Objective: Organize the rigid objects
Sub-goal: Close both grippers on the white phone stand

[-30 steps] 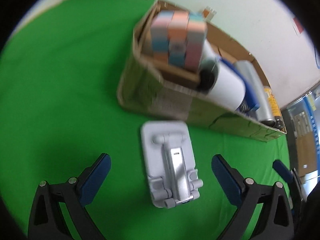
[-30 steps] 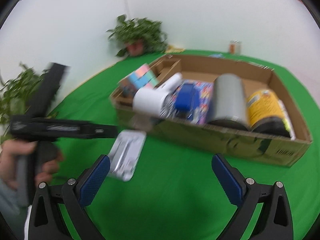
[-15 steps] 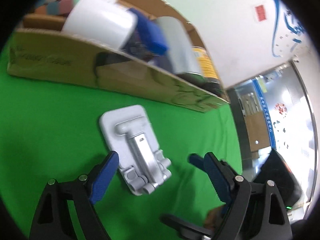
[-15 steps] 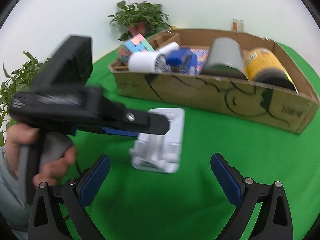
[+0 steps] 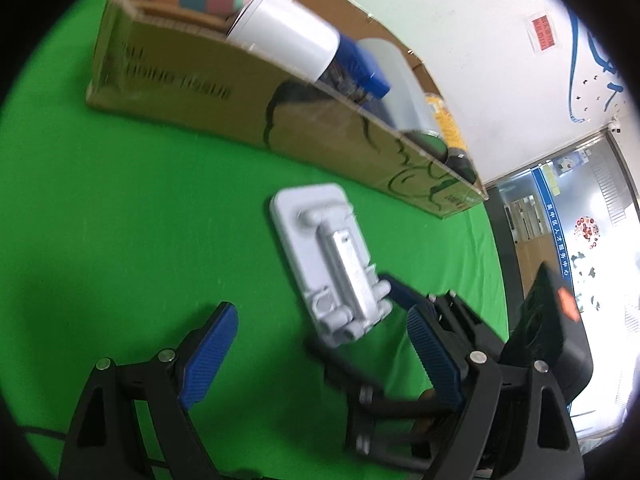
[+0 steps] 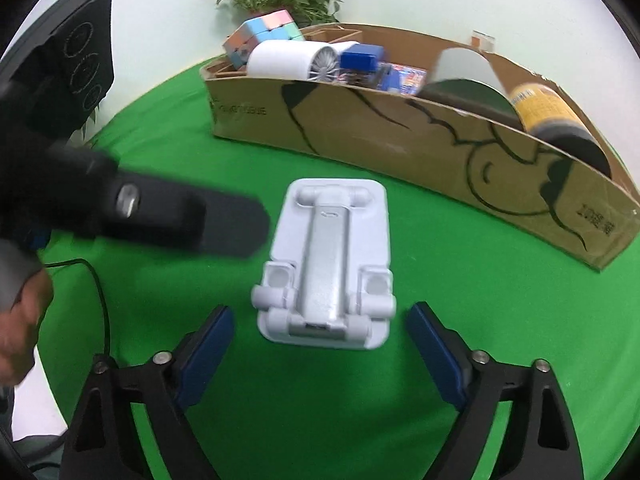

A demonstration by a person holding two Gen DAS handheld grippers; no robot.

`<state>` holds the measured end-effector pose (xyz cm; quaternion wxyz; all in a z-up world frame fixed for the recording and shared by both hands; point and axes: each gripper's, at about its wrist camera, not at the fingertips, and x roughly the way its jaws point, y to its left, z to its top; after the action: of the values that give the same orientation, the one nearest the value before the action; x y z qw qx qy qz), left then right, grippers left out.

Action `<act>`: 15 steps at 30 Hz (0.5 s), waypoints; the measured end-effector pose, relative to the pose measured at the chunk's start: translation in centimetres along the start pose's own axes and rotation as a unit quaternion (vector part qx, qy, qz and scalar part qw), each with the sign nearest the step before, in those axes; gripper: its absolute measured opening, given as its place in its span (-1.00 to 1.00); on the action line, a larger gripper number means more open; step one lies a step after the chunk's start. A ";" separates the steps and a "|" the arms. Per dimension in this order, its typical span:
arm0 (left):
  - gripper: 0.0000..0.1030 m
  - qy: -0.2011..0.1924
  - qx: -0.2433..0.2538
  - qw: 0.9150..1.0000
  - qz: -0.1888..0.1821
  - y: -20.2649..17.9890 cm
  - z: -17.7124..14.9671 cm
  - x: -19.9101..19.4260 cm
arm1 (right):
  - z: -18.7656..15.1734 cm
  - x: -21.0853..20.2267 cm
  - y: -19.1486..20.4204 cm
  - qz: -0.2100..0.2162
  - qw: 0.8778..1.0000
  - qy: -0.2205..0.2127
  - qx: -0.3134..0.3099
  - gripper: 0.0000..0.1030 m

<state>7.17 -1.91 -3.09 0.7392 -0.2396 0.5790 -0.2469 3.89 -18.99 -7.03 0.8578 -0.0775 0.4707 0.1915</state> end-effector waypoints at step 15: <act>-0.23 0.019 -0.011 0.999 -0.041 -1.0 -0.8 2.2 | -0.2 -1.2 -1.9 0.162 0.974 0.040 0.151 0.24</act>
<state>6.80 -4.18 -4.23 0.7148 -0.2668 0.5852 -0.2747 3.92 -21.06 -6.22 0.7978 0.1223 0.5343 0.2510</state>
